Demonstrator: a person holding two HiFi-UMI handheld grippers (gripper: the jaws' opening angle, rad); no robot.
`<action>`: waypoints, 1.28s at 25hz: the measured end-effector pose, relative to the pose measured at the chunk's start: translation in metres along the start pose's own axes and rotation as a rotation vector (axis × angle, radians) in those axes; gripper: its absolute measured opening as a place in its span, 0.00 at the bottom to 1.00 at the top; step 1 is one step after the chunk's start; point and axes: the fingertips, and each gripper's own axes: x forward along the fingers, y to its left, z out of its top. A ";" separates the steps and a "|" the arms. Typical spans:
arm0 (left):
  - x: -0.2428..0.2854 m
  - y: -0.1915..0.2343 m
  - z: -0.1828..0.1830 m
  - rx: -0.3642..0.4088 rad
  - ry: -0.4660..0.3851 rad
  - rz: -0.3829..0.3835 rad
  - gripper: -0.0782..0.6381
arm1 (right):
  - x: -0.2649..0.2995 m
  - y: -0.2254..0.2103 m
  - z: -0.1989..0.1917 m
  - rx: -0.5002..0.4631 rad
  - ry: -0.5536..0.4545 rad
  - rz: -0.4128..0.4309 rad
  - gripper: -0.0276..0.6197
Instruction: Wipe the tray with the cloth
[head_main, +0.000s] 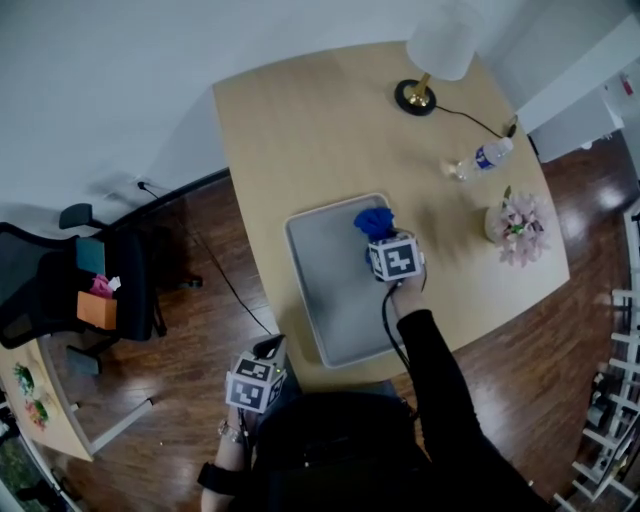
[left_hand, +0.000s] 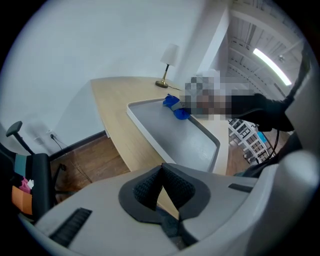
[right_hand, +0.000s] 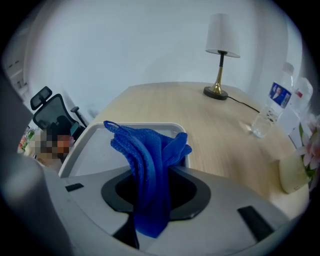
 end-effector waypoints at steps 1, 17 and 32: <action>0.001 0.001 -0.001 -0.001 -0.004 0.000 0.11 | 0.000 0.001 0.000 0.009 -0.003 0.007 0.25; -0.005 0.005 -0.008 -0.013 -0.018 0.012 0.11 | 0.003 0.112 0.001 -0.018 -0.057 0.186 0.25; -0.013 0.008 -0.021 -0.022 -0.010 0.018 0.11 | 0.009 0.201 -0.003 -0.088 -0.039 0.311 0.25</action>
